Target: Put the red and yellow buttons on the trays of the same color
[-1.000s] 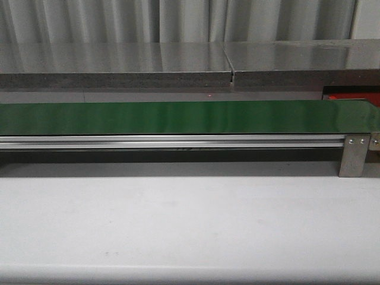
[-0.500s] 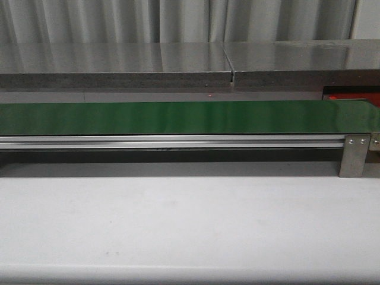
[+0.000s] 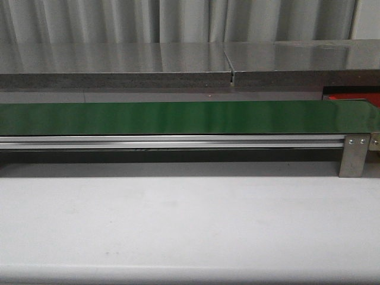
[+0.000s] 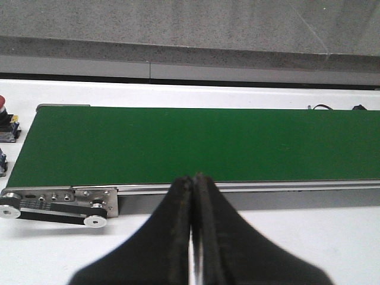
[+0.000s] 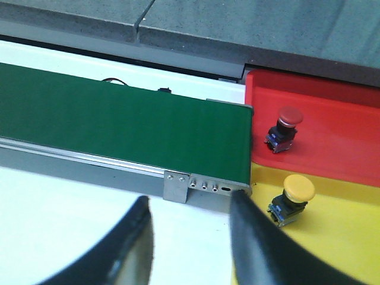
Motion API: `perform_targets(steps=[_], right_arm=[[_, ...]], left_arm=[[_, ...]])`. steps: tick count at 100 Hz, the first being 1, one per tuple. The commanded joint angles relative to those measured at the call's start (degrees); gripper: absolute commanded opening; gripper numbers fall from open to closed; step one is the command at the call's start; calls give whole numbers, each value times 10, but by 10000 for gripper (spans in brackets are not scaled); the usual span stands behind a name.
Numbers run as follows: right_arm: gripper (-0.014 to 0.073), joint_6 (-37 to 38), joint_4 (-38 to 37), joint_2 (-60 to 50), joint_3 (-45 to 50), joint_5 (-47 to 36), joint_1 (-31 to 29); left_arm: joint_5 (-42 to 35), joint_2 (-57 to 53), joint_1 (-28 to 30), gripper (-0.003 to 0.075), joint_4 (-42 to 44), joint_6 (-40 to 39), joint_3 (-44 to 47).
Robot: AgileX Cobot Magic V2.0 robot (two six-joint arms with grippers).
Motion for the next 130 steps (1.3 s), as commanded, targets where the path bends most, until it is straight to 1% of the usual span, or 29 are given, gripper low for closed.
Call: perform_targets(steps=[1,3,8,13,17,53,60,67,68,71,76,79,81,82,86,93,98,112,122,130], right_arm=[[111,-6,7,-10,-3,-38,1],[80,-6,7,-10,-2,-38,1],[-39,-6,7,-9,-2,-37,1],[-126,-6,7,-9,-2,-39,1],[-113,-6,7,-9,-2,-43,1],[-118,-6,9,-9,-2,-37,1],[-118,-6,9,-9,-2,-37,1],[-118,-6,9,-9,-2,-37,1],[-118,-6,9,-9,-2,-37,1],[-118,-6,9,-9,-2,-37,1],[-118,-6,9,-9,-2,-37,1],[-118,-6,9,-9,-2,-37,1],[-118,-6,9,-9,-2,-37,1],[-118,-6,9,-9,-2,-37,1],[-118,-6,9,-9,-2,-37,1],[-118,-6,9,-9,-2,-37,1],[-118,-6,9,-9,-2,-37,1],[-118,-6,9,-9,-2,-37,1],[-118,-6,9,-9,-2,-37,1],[-118,-6,9,-9,-2,-37,1]], left_arm=[[-42,0,-4,-19,-12,-2,-14],[-42,0,-4,-19,-12,-2,-14],[-42,0,-4,-19,-12,-2,-14],[-42,0,-4,-19,-12,-2,-14],[-42,0,-4,-19,-12,-2,-14],[-42,0,-4,-18,-12,-2,-14],[-42,0,-4,0,-12,-2,-14],[-42,0,-4,74,-12,-2,-14],[-42,0,-4,109,-12,-2,-14],[-42,0,-4,149,-12,-2,-14],[-42,0,-4,265,-12,-2,-14],[-42,0,-4,360,-12,-2,-14],[-42,0,-4,399,-12,-2,-14],[-42,0,-4,438,-12,-2,-14],[-42,0,-4,545,-12,-2,-14],[-44,0,-4,671,-12,-3,-14],[-43,0,-4,704,-12,-5,-14],[-44,0,-4,659,-14,-15,-21],[-36,16,11,659,10,-62,-52],[-15,50,41,659,56,-105,-91]])
